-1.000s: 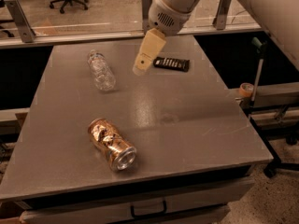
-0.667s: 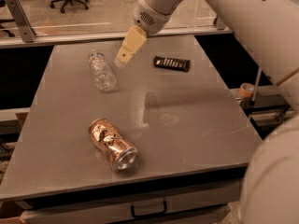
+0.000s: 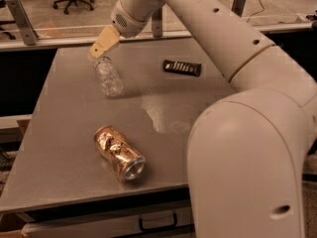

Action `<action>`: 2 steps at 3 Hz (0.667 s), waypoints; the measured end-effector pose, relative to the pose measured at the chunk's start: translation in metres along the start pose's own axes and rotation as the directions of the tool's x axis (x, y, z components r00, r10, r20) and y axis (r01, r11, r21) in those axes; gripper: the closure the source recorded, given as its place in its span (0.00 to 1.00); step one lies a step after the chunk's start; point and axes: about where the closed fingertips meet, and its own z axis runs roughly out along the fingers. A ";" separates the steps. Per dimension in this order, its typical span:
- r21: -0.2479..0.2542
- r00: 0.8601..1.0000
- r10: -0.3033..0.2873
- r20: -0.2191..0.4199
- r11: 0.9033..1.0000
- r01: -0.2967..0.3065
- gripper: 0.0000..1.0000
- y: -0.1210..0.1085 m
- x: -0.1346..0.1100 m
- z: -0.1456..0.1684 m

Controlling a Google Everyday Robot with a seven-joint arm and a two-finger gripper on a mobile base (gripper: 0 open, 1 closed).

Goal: Place water bottle upright

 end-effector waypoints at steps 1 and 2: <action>0.017 0.991 0.135 -0.018 0.991 -0.134 0.00 -0.001 -0.013 0.029; 0.047 0.956 0.291 -0.048 0.956 -0.289 0.00 0.000 -0.019 0.054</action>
Offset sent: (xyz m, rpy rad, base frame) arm 0.0317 0.0626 -0.0414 0.0450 0.2851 -0.4737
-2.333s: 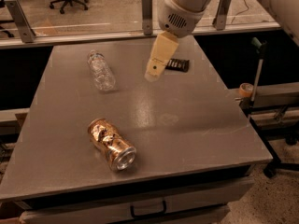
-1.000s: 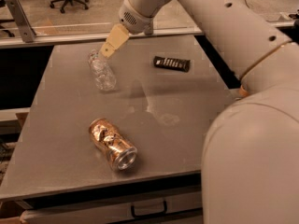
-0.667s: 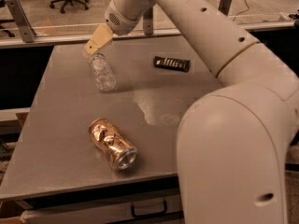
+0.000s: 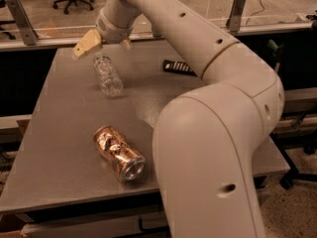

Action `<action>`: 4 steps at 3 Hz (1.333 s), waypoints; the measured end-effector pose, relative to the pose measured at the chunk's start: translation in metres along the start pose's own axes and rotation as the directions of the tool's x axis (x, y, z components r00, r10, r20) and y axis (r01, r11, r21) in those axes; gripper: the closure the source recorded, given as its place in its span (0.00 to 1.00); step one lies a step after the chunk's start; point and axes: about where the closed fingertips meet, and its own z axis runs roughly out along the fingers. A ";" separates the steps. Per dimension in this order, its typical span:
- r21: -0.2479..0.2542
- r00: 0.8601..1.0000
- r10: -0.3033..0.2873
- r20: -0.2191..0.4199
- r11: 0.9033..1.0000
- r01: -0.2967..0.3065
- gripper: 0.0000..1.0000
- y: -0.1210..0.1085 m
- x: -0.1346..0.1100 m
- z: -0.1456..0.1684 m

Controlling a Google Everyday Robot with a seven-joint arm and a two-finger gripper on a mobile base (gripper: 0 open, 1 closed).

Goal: Place water bottle upright

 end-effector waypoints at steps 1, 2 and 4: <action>0.042 0.991 0.124 -0.051 0.992 -0.122 0.00 -0.005 0.001 0.027; 0.091 0.975 0.195 -0.109 0.978 -0.185 0.00 -0.014 0.006 0.048; 0.146 0.955 0.221 -0.197 0.970 -0.195 0.18 -0.018 0.017 0.059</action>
Offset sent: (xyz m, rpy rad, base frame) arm 0.0373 0.0065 -0.0571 -0.1472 0.1942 -0.2707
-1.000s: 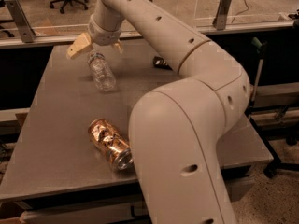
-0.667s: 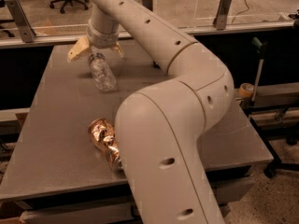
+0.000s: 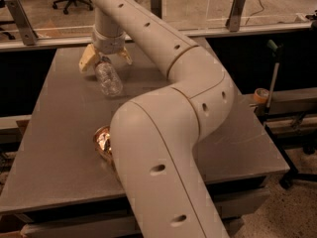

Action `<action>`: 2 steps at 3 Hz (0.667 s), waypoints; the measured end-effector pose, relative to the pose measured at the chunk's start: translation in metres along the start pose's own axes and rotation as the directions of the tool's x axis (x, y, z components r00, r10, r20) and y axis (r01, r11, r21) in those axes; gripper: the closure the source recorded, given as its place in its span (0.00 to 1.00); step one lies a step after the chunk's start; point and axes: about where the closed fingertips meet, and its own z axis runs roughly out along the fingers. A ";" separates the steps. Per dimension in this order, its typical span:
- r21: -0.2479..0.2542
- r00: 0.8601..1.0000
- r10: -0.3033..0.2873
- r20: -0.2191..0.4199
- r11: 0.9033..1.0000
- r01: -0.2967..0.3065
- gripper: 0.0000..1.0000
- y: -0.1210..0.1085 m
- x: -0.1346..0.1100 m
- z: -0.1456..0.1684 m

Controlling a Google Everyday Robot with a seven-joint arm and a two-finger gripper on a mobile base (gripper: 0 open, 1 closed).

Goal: Place water bottle upright

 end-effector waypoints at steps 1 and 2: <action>0.009 1.000 -0.014 -0.003 1.000 0.014 0.41 0.002 -0.001 -0.005; 0.015 0.999 -0.043 0.032 0.999 0.043 0.64 0.005 -0.006 -0.022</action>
Offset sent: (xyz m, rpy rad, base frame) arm -0.0086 -0.0038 0.0551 0.0096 -0.1080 0.0534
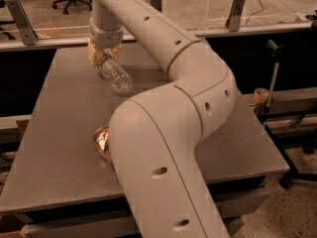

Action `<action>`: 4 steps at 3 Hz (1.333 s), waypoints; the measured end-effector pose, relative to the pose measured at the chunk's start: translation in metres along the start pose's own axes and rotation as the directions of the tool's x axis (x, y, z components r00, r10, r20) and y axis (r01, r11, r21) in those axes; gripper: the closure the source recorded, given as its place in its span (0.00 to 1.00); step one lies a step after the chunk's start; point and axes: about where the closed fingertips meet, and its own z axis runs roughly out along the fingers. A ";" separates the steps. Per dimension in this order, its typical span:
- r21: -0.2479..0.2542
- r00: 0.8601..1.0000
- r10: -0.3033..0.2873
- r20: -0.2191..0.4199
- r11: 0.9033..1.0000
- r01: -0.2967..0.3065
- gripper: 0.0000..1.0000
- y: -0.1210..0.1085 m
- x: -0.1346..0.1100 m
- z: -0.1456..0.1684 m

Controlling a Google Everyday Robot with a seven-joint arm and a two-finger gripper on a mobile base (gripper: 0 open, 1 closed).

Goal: Place water bottle upright

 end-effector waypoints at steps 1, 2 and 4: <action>-0.003 0.995 -0.042 0.088 0.999 0.042 0.88 -0.003 -0.004 -0.036; -0.016 0.973 -0.088 0.214 0.996 0.093 1.00 -0.008 -0.002 -0.081; -0.129 0.845 -0.163 0.509 0.957 0.262 1.00 -0.007 0.028 -0.137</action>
Offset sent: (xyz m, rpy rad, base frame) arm -0.0415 -0.0631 0.1345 0.2481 -0.3794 0.1133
